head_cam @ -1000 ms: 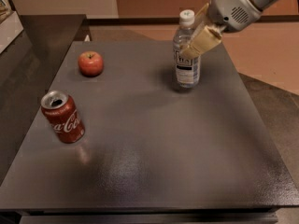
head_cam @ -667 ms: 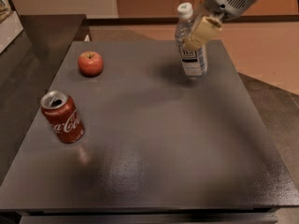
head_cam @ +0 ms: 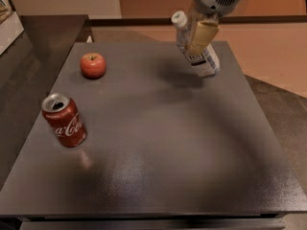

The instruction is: Knock blue plastic bottle over

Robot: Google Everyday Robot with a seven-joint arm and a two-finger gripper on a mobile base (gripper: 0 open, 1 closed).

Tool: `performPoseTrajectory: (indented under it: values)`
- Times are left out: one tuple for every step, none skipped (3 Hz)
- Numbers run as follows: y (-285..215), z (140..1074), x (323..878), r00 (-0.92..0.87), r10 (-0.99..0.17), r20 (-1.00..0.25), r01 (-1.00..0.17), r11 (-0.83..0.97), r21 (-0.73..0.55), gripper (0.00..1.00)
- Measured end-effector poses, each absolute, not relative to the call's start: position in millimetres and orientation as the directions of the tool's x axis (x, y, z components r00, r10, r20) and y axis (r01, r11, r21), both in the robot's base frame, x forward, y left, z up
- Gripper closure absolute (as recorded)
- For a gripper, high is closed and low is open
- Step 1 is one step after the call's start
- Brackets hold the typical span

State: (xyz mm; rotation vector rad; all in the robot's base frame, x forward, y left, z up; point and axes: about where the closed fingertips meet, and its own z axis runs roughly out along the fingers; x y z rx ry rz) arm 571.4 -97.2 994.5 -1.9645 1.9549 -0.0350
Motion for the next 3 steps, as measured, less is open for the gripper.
performPoseTrajectory:
  values:
    - [-89.4,961.5,560.8,0.107,-0.990,-0.091,-0.972,-0.085,-0.221,1.00]
    - [-82.2,936.6,552.5,0.153,-0.988,-0.016,-0.974,-0.148,-0.174,1.00]
    - [-75.5,924.6,548.1,0.184,-0.983,0.018,-0.971,-0.185,-0.149,0.83]
